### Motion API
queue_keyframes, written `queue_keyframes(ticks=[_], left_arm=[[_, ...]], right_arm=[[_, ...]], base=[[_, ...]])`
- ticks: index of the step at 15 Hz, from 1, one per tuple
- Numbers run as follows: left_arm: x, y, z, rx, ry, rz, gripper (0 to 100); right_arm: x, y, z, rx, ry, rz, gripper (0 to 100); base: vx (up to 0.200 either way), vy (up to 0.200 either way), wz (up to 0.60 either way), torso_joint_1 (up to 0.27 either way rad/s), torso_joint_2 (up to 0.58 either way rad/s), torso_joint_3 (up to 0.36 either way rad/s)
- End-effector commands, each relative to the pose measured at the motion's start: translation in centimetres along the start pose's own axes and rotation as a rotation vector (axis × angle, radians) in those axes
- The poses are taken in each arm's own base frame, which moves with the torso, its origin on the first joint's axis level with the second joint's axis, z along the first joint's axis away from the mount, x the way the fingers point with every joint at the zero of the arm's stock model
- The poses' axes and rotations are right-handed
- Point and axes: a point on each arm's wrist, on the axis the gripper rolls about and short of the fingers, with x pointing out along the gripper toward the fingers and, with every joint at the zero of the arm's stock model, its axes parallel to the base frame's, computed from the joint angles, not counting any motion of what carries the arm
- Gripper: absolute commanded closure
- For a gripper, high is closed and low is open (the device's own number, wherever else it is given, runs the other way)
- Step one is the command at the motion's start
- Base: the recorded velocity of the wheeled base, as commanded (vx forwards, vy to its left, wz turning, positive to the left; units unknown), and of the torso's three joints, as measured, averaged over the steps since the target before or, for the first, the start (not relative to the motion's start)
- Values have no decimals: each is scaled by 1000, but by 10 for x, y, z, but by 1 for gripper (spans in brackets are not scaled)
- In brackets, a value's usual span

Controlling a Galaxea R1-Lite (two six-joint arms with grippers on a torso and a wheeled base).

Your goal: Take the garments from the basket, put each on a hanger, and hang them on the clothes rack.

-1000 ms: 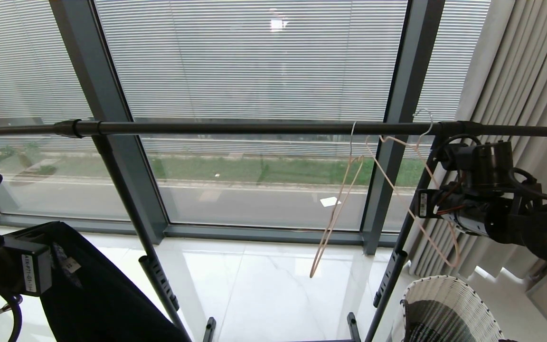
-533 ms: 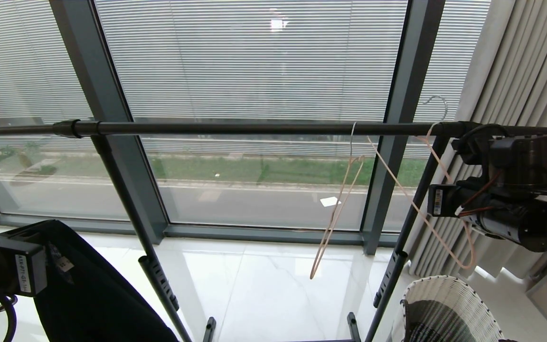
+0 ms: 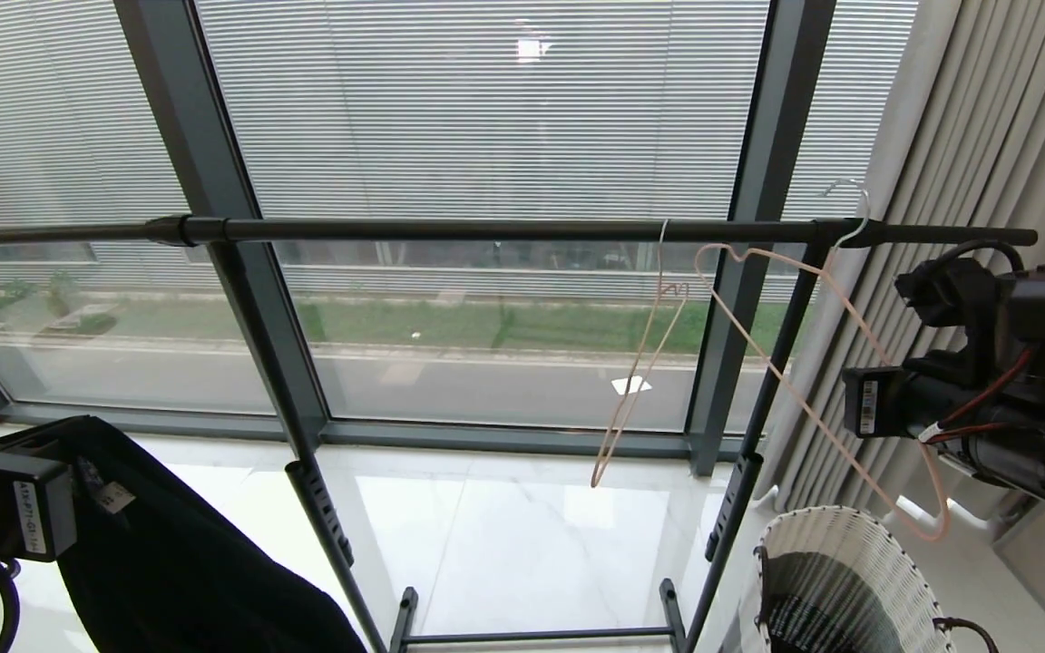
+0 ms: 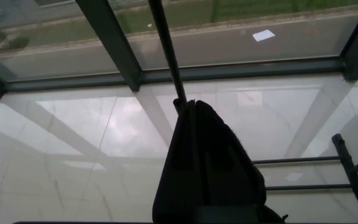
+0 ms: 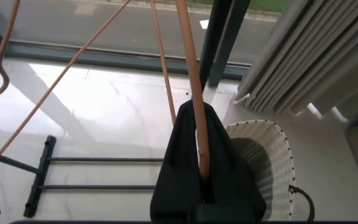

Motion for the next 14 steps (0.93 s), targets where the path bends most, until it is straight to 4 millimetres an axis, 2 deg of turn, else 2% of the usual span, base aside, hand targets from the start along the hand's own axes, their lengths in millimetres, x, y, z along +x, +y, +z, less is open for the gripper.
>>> queue_keyframes(ticks=[1,6,8,10,14], left_arm=[[0,2,1,-5,-1,14,100],[4,2,2,-8,-16,22,100],[5,1,1,-8,-11,16,100],[9,-1,-3,-1,15,7,100],[26,-11,9,9,-37,-43,100]], right_arm=[[-1,-1,-2,-2,4,-1,100],[-13,-1,-2,0,-13,21,100],[-25,6,-2,-8,-28,77,100],[-42,21,-23,-62,12,172,100],[-79,52,-71,-185,69,417,100]], base=[[-200,0,0,-2,2,7],[-200,0,0,-1,4,2],[0,0,0,0,0,0],[0,0,0,0,0,0],[0,0,0,0,0,0]])
